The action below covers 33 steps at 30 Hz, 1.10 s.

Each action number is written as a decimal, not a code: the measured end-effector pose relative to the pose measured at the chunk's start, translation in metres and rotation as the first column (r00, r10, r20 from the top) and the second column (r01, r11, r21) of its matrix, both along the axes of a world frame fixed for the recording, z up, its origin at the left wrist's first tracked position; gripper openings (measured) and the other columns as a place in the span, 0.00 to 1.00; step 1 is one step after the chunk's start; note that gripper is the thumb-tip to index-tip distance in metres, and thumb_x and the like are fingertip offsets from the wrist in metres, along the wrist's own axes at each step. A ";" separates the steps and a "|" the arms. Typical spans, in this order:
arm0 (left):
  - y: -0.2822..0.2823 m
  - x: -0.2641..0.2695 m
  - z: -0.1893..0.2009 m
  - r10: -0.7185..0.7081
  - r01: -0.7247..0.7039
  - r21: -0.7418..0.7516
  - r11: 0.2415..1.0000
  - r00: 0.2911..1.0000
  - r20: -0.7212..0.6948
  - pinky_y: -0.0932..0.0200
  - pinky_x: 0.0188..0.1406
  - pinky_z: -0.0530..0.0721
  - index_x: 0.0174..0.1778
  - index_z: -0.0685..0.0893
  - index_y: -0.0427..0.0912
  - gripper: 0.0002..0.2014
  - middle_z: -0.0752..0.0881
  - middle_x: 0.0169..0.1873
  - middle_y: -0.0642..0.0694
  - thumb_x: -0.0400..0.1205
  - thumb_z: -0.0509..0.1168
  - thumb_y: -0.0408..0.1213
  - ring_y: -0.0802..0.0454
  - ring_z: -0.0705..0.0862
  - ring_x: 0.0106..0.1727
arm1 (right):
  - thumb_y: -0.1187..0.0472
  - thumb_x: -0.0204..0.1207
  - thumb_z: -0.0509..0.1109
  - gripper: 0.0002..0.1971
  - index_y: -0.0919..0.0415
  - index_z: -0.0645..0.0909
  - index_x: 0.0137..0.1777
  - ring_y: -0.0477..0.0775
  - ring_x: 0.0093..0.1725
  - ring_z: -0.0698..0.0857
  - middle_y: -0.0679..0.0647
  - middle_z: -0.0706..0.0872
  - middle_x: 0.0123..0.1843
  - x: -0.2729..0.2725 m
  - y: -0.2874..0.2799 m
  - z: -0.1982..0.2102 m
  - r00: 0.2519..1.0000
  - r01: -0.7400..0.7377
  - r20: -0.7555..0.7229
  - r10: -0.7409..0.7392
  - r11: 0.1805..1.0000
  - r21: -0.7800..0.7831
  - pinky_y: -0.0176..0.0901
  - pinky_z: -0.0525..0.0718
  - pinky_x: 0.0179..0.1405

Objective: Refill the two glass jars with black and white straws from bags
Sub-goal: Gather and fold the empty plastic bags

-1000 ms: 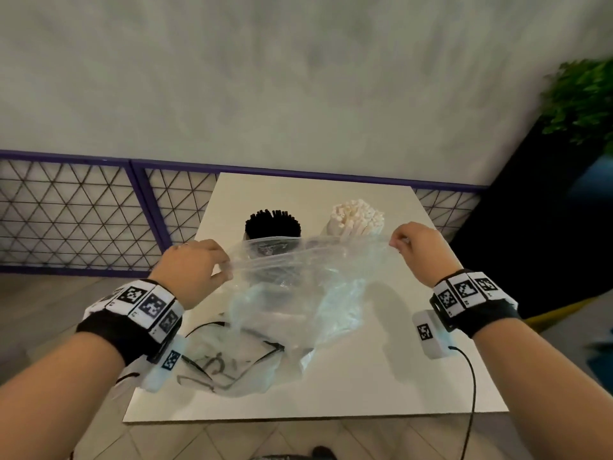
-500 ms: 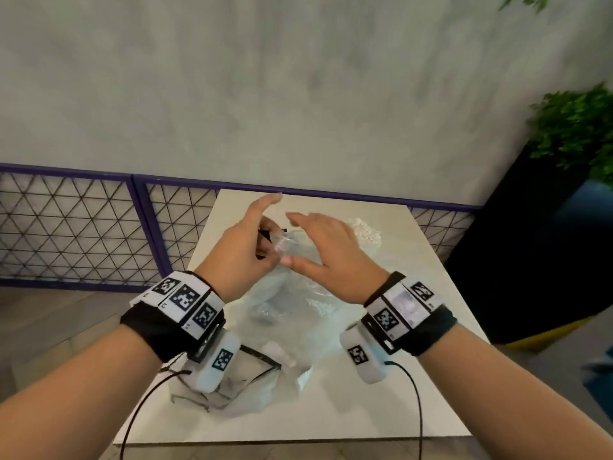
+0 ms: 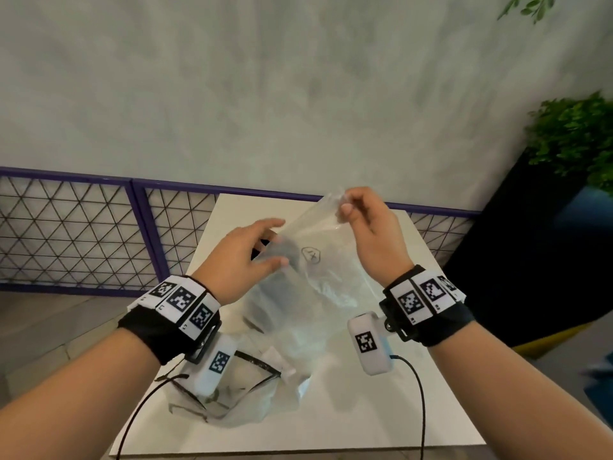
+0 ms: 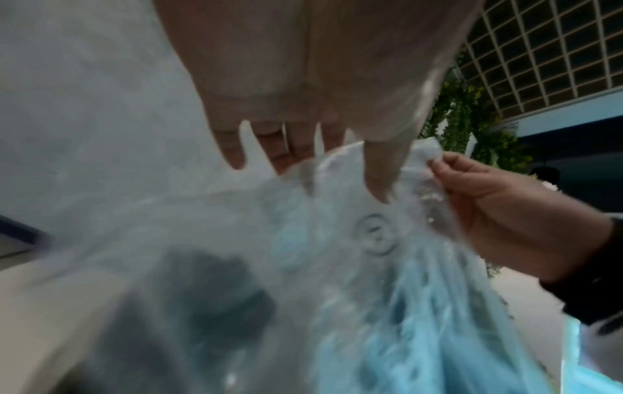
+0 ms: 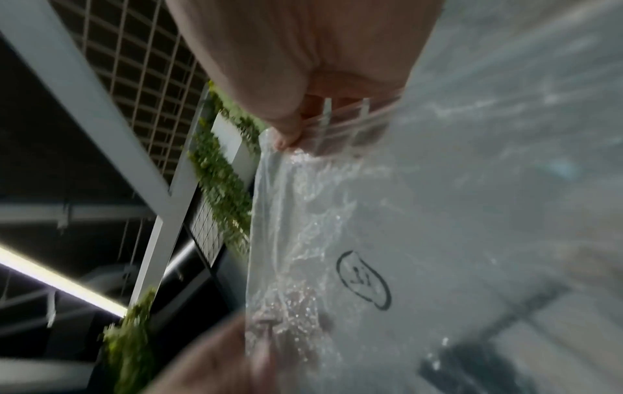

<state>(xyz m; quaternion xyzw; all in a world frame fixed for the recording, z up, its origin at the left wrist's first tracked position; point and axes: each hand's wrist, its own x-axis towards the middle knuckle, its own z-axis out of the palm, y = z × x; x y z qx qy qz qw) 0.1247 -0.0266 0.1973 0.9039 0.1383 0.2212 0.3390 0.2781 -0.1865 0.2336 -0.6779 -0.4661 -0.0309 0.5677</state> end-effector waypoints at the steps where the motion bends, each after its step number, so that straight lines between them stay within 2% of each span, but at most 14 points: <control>1: 0.005 -0.002 -0.004 0.013 -0.007 0.061 0.998 0.995 -0.097 0.53 0.61 0.77 0.70 0.74 0.58 0.33 0.81 0.58 0.60 0.69 0.66 0.65 0.55 0.78 0.59 | 0.72 0.83 0.59 0.07 0.61 0.76 0.51 0.51 0.42 0.81 0.50 0.81 0.39 0.004 -0.002 0.003 0.999 -0.012 -0.042 0.014 0.999 0.042 0.37 0.80 0.50; 4: 0.022 -0.010 -0.015 0.113 -0.097 0.087 0.991 0.975 -0.193 0.51 0.62 0.76 0.66 0.80 0.55 0.39 0.82 0.61 0.59 0.63 0.62 0.74 0.54 0.77 0.63 | 0.69 0.83 0.58 0.07 0.56 0.74 0.49 0.48 0.43 0.79 0.49 0.79 0.39 0.021 -0.012 0.013 0.994 0.003 -0.112 0.017 0.984 0.181 0.41 0.78 0.53; 8: 0.031 -0.012 -0.015 0.140 -0.145 -0.142 0.979 0.989 -0.044 0.63 0.45 0.79 0.47 0.84 0.52 0.10 0.86 0.42 0.58 0.73 0.74 0.49 0.56 0.82 0.46 | 0.64 0.83 0.59 0.08 0.51 0.76 0.48 0.47 0.44 0.77 0.49 0.78 0.42 0.039 -0.027 0.015 0.978 0.098 -0.200 -0.051 0.967 0.233 0.41 0.79 0.52; 10: 0.032 -0.008 -0.012 0.173 -0.157 -0.235 0.959 0.984 0.049 0.72 0.38 0.77 0.42 0.85 0.48 0.06 0.86 0.38 0.51 0.73 0.75 0.41 0.56 0.81 0.40 | 0.67 0.84 0.58 0.10 0.51 0.76 0.48 0.45 0.44 0.78 0.48 0.78 0.43 0.046 -0.030 0.012 0.962 0.136 -0.263 -0.068 0.959 0.250 0.39 0.81 0.52; 13: 0.036 -0.003 -0.004 0.230 -0.186 -0.277 0.943 0.964 0.135 0.78 0.29 0.72 0.35 0.85 0.47 0.06 0.81 0.29 0.52 0.72 0.76 0.40 0.64 0.75 0.29 | 0.69 0.85 0.57 0.10 0.53 0.75 0.48 0.41 0.40 0.78 0.49 0.77 0.42 0.056 -0.033 0.009 0.938 0.246 -0.308 -0.160 0.932 0.266 0.35 0.81 0.49; 15: 0.042 0.000 -0.001 0.229 -0.178 -0.293 0.939 0.962 0.149 0.74 0.35 0.75 0.35 0.84 0.48 0.06 0.80 0.29 0.52 0.74 0.74 0.41 0.64 0.75 0.30 | 0.67 0.85 0.57 0.10 0.53 0.75 0.47 0.39 0.37 0.77 0.48 0.76 0.39 0.063 -0.038 0.004 0.903 0.309 -0.387 -0.189 0.910 0.275 0.34 0.82 0.46; 16: 0.045 0.000 0.000 0.219 -0.162 -0.319 0.934 0.964 0.153 0.65 0.42 0.79 0.36 0.84 0.49 0.05 0.81 0.31 0.51 0.76 0.73 0.41 0.62 0.76 0.33 | 0.67 0.85 0.57 0.10 0.53 0.75 0.47 0.40 0.37 0.77 0.48 0.76 0.38 0.066 -0.040 0.001 0.884 0.319 -0.433 -0.178 0.905 0.280 0.37 0.83 0.47; 19: 0.048 0.005 0.001 0.208 -0.127 -0.382 0.915 0.962 0.178 0.47 0.56 0.85 0.37 0.83 0.51 0.06 0.85 0.38 0.47 0.81 0.67 0.40 0.48 0.83 0.44 | 0.67 0.86 0.56 0.11 0.52 0.75 0.47 0.43 0.36 0.77 0.48 0.76 0.38 0.070 -0.042 -0.007 0.846 0.339 -0.506 -0.169 0.903 0.266 0.40 0.84 0.45; 22: 0.038 0.012 0.007 0.238 -0.078 -0.501 0.862 0.935 0.263 0.57 0.45 0.90 0.40 0.77 0.46 0.08 0.87 0.35 0.50 0.85 0.60 0.37 0.51 0.88 0.44 | 0.65 0.86 0.57 0.08 0.53 0.75 0.49 0.42 0.33 0.77 0.50 0.78 0.38 0.072 -0.043 -0.014 0.839 0.389 -0.495 -0.226 0.885 0.257 0.38 0.79 0.40; 24: 0.033 0.015 0.011 0.273 -0.078 -0.560 0.825 0.922 0.274 0.57 0.36 0.90 0.40 0.74 0.46 0.09 0.88 0.33 0.51 0.87 0.57 0.36 0.53 0.89 0.40 | 0.59 0.84 0.63 0.05 0.53 0.74 0.58 0.40 0.36 0.81 0.50 0.81 0.42 0.071 -0.045 -0.018 0.845 0.369 -0.472 -0.250 0.912 0.178 0.41 0.79 0.45; 26: 0.034 0.016 0.011 0.287 -0.077 -0.619 0.782 0.926 0.248 0.50 0.37 0.89 0.40 0.74 0.46 0.09 0.87 0.39 0.47 0.87 0.56 0.36 0.45 0.89 0.45 | 0.51 0.77 0.71 0.27 0.51 0.65 0.73 0.46 0.52 0.83 0.53 0.81 0.58 0.070 -0.049 -0.027 0.873 0.334 -0.386 -0.297 0.942 0.030 0.46 0.79 0.56; 28: 0.035 0.015 0.009 0.264 -0.067 -0.638 0.767 0.939 0.219 0.47 0.41 0.88 0.40 0.75 0.47 0.09 0.87 0.43 0.43 0.87 0.58 0.37 0.40 0.88 0.51 | 0.52 0.72 0.77 0.43 0.51 0.54 0.81 0.54 0.66 0.76 0.54 0.72 0.71 0.063 -0.052 -0.030 0.900 0.411 -0.139 -0.412 0.911 -0.042 0.52 0.75 0.68; 30: 0.031 0.015 0.006 0.226 -0.071 -0.595 0.801 0.956 0.189 0.43 0.44 0.88 0.39 0.77 0.49 0.08 0.87 0.46 0.44 0.85 0.62 0.39 0.42 0.87 0.54 | 0.49 0.71 0.77 0.43 0.55 0.57 0.81 0.58 0.73 0.69 0.55 0.68 0.74 0.047 -0.049 -0.025 0.856 0.475 0.239 -0.458 0.880 -0.015 0.57 0.66 0.75; 33: 0.013 0.021 0.007 0.142 -0.016 -0.542 0.841 0.971 0.192 0.33 0.50 0.87 0.35 0.79 0.56 0.10 0.86 0.46 0.43 0.83 0.64 0.40 0.37 0.85 0.55 | 0.38 0.72 0.68 0.38 0.52 0.63 0.79 0.58 0.76 0.66 0.53 0.71 0.75 0.011 -0.026 -0.016 0.765 0.404 0.600 -0.234 0.900 -0.164 0.60 0.58 0.77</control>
